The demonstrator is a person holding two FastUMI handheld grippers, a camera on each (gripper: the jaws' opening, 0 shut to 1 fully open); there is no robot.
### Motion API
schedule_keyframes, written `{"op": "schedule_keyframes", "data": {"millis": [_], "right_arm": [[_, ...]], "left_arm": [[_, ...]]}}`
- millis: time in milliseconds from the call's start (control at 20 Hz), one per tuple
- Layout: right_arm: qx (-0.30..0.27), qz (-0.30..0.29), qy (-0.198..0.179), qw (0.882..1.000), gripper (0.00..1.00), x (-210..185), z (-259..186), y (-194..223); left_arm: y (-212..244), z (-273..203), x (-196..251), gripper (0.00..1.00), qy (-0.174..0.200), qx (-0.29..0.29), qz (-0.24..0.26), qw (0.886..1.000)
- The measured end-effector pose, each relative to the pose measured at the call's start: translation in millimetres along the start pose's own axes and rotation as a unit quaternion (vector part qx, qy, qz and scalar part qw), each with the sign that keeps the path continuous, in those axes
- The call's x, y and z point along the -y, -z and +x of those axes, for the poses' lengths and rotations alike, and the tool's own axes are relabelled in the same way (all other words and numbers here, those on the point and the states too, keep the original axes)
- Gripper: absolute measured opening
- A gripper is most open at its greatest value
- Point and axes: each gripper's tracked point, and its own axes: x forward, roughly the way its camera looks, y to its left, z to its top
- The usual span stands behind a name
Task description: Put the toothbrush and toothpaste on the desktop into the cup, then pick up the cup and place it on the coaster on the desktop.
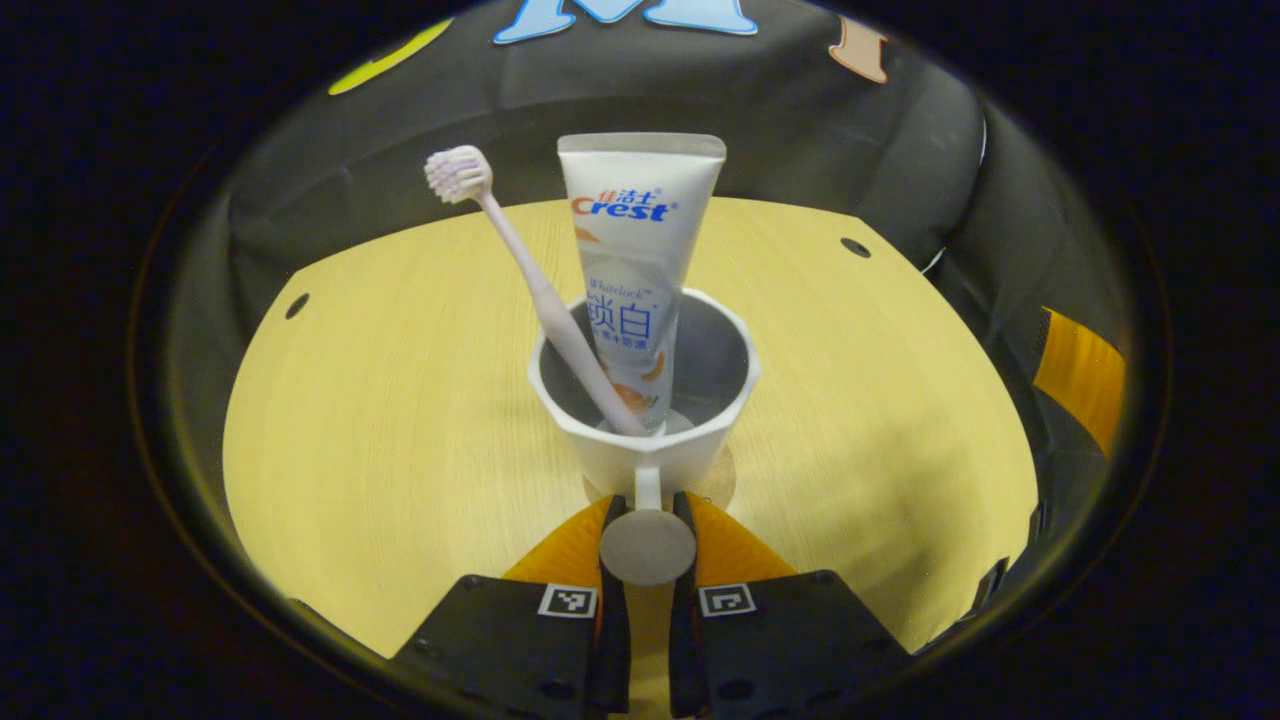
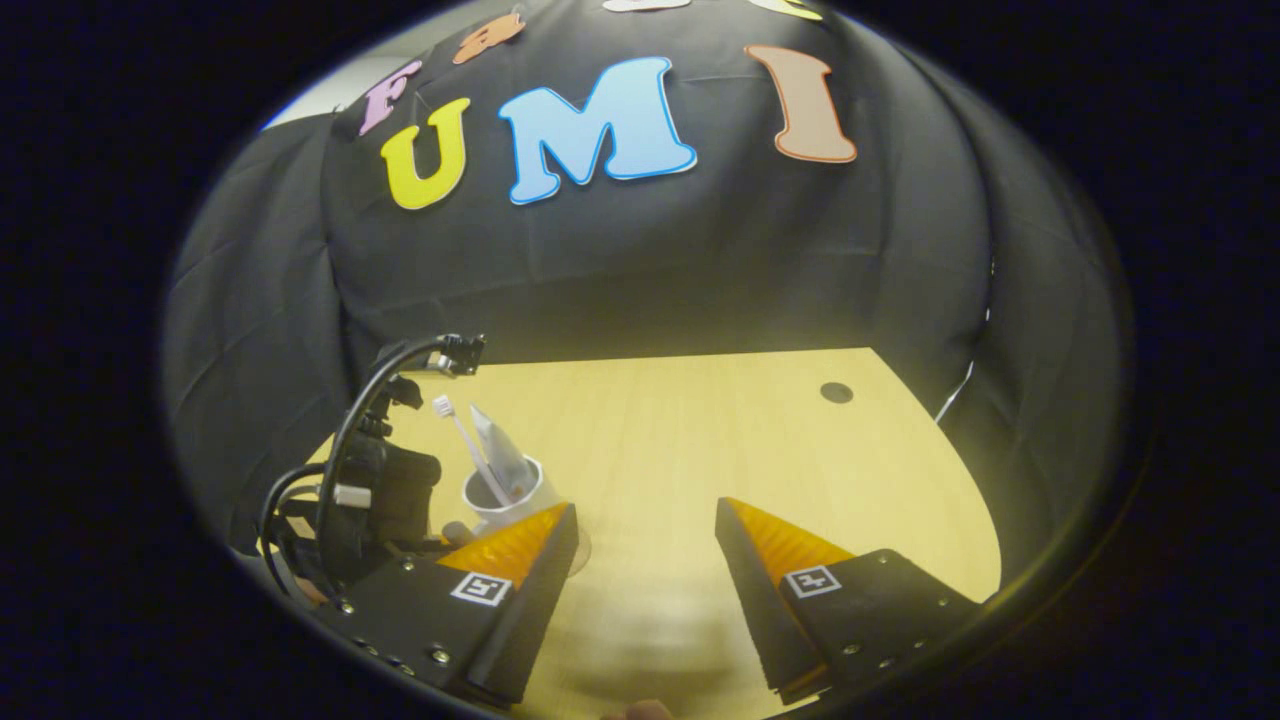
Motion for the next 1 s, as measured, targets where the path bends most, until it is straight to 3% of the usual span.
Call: {"op": "schedule_keyframes", "data": {"millis": [200, 250, 350, 400, 500, 550, 700, 750, 850, 950, 1000], "right_arm": [[-0.004, 0.002, -0.005, 1.0, 0.84, 0, -1, 2], [-0.004, 0.002, -0.007, 1.0, 0.83, -1, -1, 2], [-0.003, 0.0, -0.011, 1.0, 0.83, -2, -3, 1], [-0.003, -0.001, -0.013, 1.0, 0.84, -3, -3, 2], [-0.003, -0.005, -0.018, 1.0, 0.79, -5, -4, 3], [-0.003, -0.007, -0.02, 1.0, 0.84, -5, -5, 2], [0.002, -0.011, -0.025, 1.0, 0.84, -7, -7, 1], [0.003, -0.011, -0.027, 1.0, 0.84, -8, -9, -1], [0.009, -0.015, -0.03, 0.999, 0.84, -10, -11, -4], [0.017, -0.02, -0.03, 0.999, 0.84, -11, -15, -8], [0.024, -0.022, -0.03, 0.999, 0.84, -12, -17, -11]], "left_arm": [[1, 0, -1, 0.27, -0.005, -0.007, 0.001, 1.0], [1, 0, 0, 0.34, -0.004, -0.008, 0.001, 1.0], [1, 0, 0, 0.39, -0.002, -0.009, -0.004, 1.0], [1, 0, 2, 0.33, 0.001, -0.01, -0.005, 1.0], [-2, -1, 3, 0.36, 0.002, -0.005, -0.004, 1.0], [-5, -1, 3, 0.37, 0.0, 0.0, -0.003, 1.0], [-5, -19, 10, 0.47, 0.003, 0.017, -0.006, 1.0], [-4, -26, 9, 0.58, 0.004, 0.021, -0.011, 1.0], [-5, -36, 11, 0.7, 0.011, 0.034, -0.023, 0.999], [-10, -47, 10, 0.73, 0.011, 0.052, -0.029, 0.998], [-14, -54, 12, 0.68, 0.016, 0.066, -0.033, 0.997]]}}
